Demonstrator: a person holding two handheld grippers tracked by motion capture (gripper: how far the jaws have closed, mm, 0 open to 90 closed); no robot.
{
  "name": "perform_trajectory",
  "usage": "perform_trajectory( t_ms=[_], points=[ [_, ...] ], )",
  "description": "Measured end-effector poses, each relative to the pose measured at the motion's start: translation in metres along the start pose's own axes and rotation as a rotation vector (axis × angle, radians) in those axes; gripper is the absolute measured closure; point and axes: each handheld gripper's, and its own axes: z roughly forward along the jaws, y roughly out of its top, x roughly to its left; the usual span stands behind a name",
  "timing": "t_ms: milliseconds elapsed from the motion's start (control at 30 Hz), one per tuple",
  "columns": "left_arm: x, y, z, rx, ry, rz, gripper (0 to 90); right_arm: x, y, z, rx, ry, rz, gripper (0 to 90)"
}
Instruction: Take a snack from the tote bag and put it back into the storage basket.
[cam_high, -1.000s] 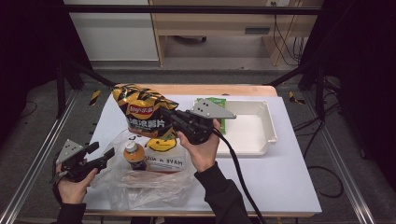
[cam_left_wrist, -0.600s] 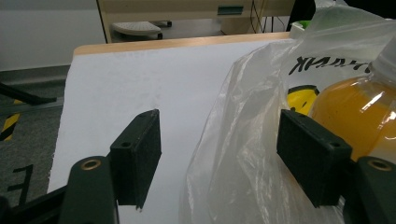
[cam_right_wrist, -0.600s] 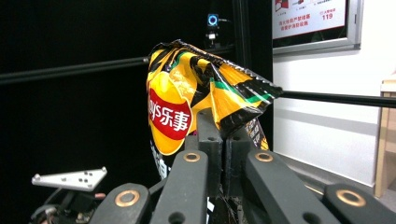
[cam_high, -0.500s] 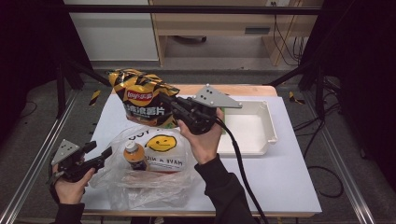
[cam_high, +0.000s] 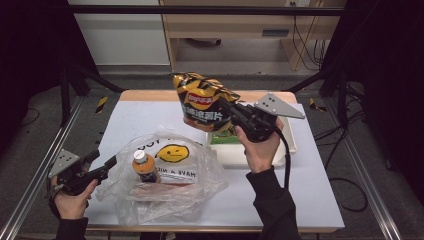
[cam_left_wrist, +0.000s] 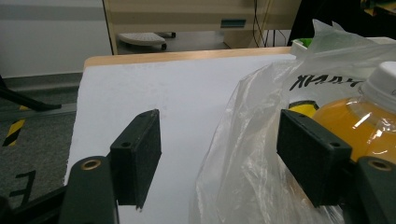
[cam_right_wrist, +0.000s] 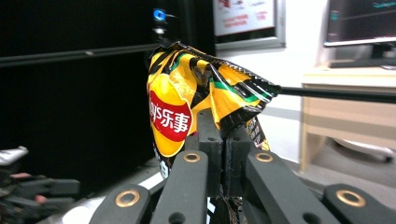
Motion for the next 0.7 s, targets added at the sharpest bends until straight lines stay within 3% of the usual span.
perform_trajectory(
  t_ms=[300, 700],
  points=[
    [0.001, 0.000, -0.001, -0.003, 0.001, 0.000, 30.3, -0.033, -0.018, -0.023, 0.041, -0.075, 0.015, 88.9],
    [0.000, 0.000, 0.000, -0.002, -0.001, 0.002, 29.9, -0.059, -0.035, -0.047, 0.072, -0.134, 0.025, 88.9]
  ],
)
